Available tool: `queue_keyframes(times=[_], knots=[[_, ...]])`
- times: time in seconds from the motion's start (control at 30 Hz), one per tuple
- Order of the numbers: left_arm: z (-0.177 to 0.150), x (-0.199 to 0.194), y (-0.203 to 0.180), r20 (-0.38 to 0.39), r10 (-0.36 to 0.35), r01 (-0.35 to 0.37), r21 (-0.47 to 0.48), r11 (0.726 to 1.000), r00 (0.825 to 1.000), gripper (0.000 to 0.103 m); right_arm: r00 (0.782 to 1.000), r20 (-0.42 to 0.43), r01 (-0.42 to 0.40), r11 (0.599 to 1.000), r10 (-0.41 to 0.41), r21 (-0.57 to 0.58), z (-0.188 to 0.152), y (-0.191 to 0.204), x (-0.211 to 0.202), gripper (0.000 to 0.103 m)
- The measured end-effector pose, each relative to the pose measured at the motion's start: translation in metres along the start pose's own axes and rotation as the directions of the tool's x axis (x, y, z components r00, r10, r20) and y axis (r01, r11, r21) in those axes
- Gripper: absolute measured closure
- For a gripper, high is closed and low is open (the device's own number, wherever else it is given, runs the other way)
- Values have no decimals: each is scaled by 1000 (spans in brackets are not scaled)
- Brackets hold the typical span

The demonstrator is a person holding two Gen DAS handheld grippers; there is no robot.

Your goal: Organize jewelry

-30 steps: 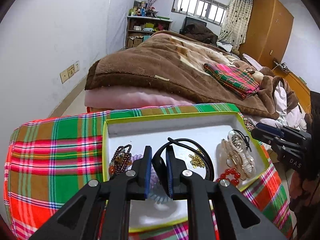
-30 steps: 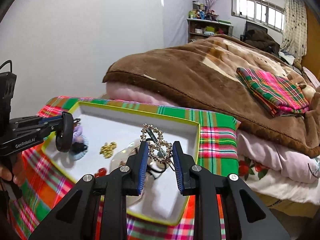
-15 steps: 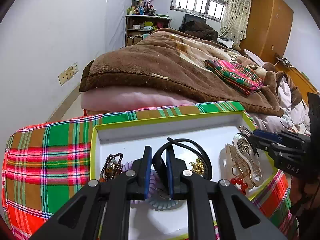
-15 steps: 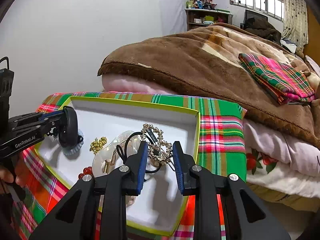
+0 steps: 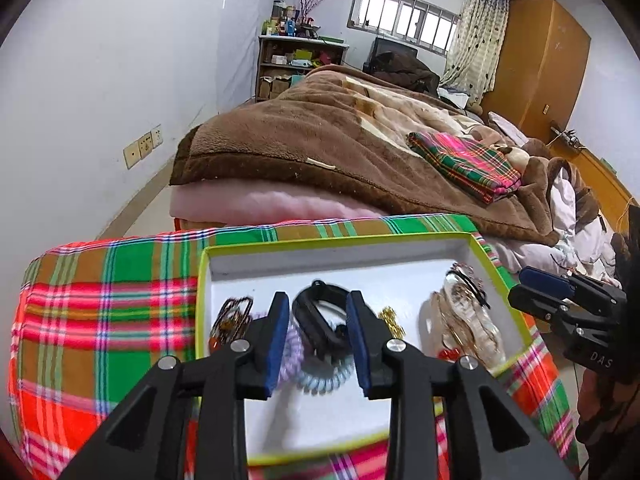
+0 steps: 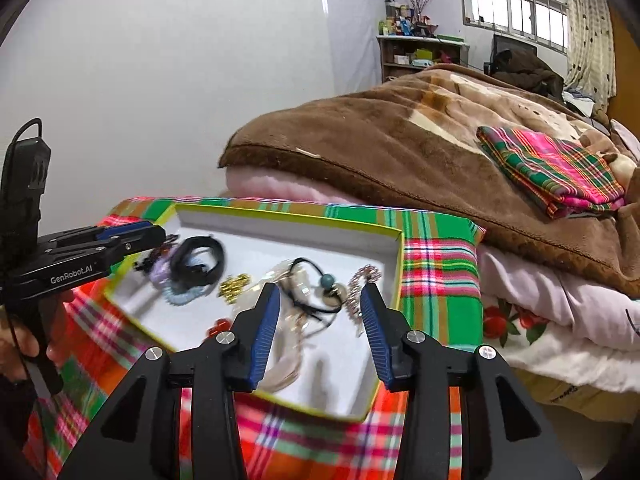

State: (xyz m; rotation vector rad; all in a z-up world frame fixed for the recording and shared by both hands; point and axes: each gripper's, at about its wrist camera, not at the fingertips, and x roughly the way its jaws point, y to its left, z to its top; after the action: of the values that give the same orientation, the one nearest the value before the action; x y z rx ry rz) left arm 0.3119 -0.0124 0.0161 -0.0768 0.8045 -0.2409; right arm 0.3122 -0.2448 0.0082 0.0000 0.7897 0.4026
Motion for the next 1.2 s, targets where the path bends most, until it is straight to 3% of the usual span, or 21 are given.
queue_keyframes(times=[0.2, 0.7, 1.2], knots=[[-20, -34, -6, 11, 13, -13, -5, 1000, 1000, 58, 1000, 16, -17, 1000, 17, -23, -18, 28, -30, 60], [-80, -107, -34, 50, 38, -38, -9, 999, 998, 54, 998, 34, -45, 998, 46, -38, -67, 78, -98, 60], [-145, -156, -56, 60, 127, -125, -32, 992, 990, 54, 999, 44, 19, 999, -17, -45, -122, 103, -147, 60]])
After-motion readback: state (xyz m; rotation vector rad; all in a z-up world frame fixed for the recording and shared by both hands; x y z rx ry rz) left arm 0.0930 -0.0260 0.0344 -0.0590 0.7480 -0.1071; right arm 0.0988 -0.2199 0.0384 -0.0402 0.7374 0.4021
